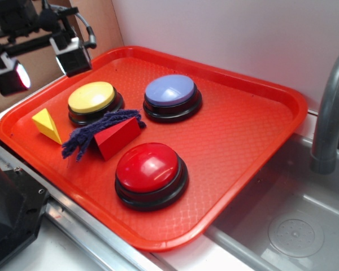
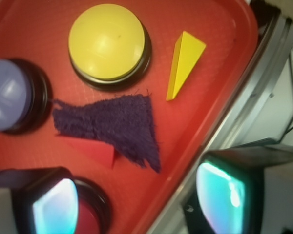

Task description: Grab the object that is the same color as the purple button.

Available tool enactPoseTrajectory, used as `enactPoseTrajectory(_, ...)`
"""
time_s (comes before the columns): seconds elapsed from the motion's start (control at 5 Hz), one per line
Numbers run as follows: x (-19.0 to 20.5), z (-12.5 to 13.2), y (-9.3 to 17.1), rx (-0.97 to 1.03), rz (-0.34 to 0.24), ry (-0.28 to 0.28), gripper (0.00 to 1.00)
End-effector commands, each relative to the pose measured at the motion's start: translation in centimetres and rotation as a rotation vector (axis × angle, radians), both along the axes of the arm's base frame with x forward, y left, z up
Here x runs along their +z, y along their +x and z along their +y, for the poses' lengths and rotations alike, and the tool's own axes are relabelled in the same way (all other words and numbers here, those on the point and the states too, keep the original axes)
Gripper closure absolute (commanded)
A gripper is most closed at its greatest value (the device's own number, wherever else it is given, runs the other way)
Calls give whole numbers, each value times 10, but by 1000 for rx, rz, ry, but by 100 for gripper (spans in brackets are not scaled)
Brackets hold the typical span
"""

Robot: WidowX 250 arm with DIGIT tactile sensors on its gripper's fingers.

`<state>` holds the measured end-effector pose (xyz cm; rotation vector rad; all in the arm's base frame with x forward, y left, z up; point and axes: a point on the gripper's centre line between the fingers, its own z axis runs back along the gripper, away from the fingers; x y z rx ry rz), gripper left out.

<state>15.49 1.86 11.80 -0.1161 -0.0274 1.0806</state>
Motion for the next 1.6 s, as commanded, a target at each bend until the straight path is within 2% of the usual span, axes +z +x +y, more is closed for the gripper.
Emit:
enactPoseTrajectory(0.0, -42, 8, 12, 128, 25, -50, 0)
enactPoseTrajectory(0.2, -65, 10, 13, 137, 57, -45, 0)
enactPoseTrajectory(0.4, -79, 14, 12, 138, 62, -19, 0)
enactPoseTrajectory(0.6, -88, 12, 11, 114, 55, -50, 0)
enactPoseTrajectory(0.8, -95, 10, 12, 110, 56, -51, 0)
enactPoseTrajectory(1.2, -104, 12, 12, 120, 60, -22, 0)
enactPoseTrajectory(1.4, -107, 13, 11, 124, 58, -14, 100)
